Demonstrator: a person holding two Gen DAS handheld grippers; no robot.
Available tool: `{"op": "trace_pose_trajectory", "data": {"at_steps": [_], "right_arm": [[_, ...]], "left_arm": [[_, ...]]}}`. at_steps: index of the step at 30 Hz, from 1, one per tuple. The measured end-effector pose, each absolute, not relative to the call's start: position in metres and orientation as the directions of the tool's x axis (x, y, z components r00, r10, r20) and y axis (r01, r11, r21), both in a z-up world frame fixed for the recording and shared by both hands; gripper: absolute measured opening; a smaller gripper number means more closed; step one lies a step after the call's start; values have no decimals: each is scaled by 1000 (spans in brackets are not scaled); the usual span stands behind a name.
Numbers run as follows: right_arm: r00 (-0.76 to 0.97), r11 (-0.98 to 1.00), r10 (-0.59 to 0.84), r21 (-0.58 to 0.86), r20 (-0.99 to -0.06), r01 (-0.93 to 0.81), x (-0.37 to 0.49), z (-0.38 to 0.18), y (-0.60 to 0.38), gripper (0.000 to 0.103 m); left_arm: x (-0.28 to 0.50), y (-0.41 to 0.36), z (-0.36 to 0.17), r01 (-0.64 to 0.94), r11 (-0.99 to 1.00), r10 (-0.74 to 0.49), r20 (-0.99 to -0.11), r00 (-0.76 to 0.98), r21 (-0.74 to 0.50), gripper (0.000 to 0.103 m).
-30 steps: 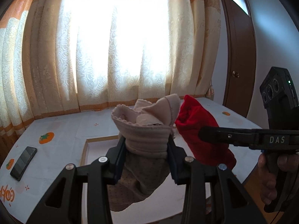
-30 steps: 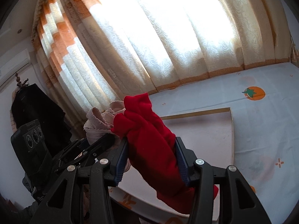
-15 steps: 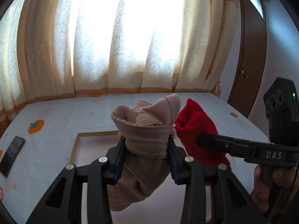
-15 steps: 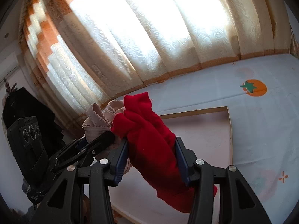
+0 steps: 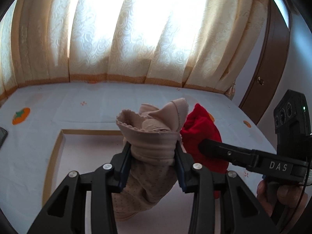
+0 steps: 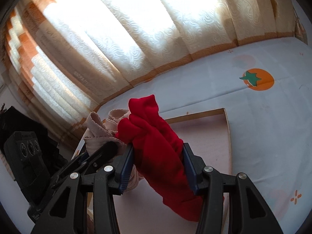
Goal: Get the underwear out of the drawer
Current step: 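Lower the red garment into the tray and open the right gripper while the left gripper releases the pink underwear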
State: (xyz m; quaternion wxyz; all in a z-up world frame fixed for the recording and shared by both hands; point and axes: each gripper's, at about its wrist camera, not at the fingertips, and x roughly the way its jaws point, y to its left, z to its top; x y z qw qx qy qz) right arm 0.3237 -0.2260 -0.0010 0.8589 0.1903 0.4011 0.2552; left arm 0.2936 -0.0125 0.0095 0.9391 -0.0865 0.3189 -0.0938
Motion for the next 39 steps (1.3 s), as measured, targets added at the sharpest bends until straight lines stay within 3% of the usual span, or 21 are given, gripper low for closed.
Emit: {"op": "trace_pose_trajectory", "data": {"at_steps": [12, 18, 39], "right_arm": [[529, 842, 532, 477, -661, -251, 350, -15, -221, 54], [557, 874, 481, 423, -677, -239, 352, -21, -225, 67], [590, 853, 517, 429, -621, -296, 264, 8, -241, 73]], "left_arm": [[328, -20, -11, 98, 958, -254, -634, 731, -270, 40], [333, -23, -19, 94, 962, -243, -652, 718, -255, 46], [248, -38, 13, 229, 962, -274, -569, 775, -151, 52]]}}
